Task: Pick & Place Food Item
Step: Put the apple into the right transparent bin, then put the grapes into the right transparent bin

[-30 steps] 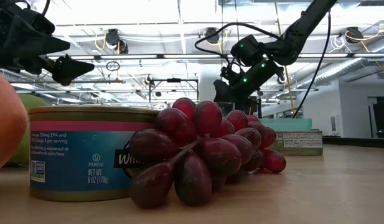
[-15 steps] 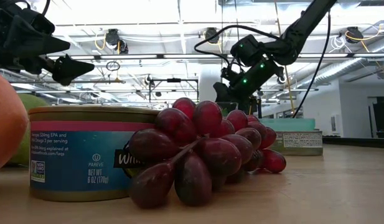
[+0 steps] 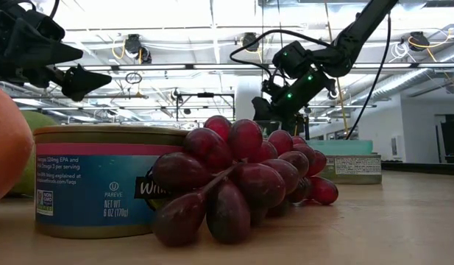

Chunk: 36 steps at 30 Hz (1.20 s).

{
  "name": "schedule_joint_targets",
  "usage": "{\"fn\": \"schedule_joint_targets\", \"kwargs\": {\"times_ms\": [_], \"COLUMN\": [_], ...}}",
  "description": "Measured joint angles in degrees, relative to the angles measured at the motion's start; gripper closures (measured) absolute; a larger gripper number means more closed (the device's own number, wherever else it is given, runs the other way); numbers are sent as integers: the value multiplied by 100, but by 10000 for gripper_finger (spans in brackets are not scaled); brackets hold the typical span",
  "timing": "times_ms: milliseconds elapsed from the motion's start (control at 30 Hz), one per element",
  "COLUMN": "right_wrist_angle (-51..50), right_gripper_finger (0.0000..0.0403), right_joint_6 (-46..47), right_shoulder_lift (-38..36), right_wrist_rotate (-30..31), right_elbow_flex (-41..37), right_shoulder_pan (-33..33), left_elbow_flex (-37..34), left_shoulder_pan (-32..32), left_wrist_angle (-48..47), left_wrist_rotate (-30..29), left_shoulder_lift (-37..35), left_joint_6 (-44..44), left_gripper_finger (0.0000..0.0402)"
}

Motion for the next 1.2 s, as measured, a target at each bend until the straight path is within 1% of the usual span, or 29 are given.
{"fn": "schedule_joint_targets", "kwargs": {"times_ms": [167,433,500,667,767,833,900,967,1000,1067,1200], "right_wrist_angle": [1,178,152,140,75,-94,-207,-190,-188,-183,-202], "right_gripper_finger": [45,54,54,55,55,55,55,55,55,55,55], "right_joint_6": [9,-72,-75,-118,-116,-100,-79,-76,-75,-76,-75], "right_shoulder_lift": [0,-4,-121,-528,-878,-1103,-1271,-1404,-1462,-1534,-1587], "right_wrist_rotate": [12,6,-36,-807,-1389,-1922,-2615,-3353,-3620,-3895,-3889], "right_elbow_flex": [0,0,-11,-8,-7,-7,-7,-7,-7,-7,-7], "right_shoulder_pan": [0,53,121,388,655,888,1169,1531,1754,2250,3292], "left_elbow_flex": [0,0,0,0,0,0,0,0,0,0,0], "left_shoulder_pan": [0,0,0,0,0,0,0,0,0,0,0], "left_wrist_angle": [-1,0,-1,2,1,-1,1,-1,2,-1,-1], "left_wrist_rotate": [0,0,0,0,0,0,0,0,0,0,0], "left_shoulder_lift": [2,0,2,1,1,0,1,1,0,0,0], "left_joint_6": [-1,-1,0,-1,-1,0,-2,-1,-2,0,-2], "left_gripper_finger": [2,2,2,2,2,2,2,2,2,2,2]}}
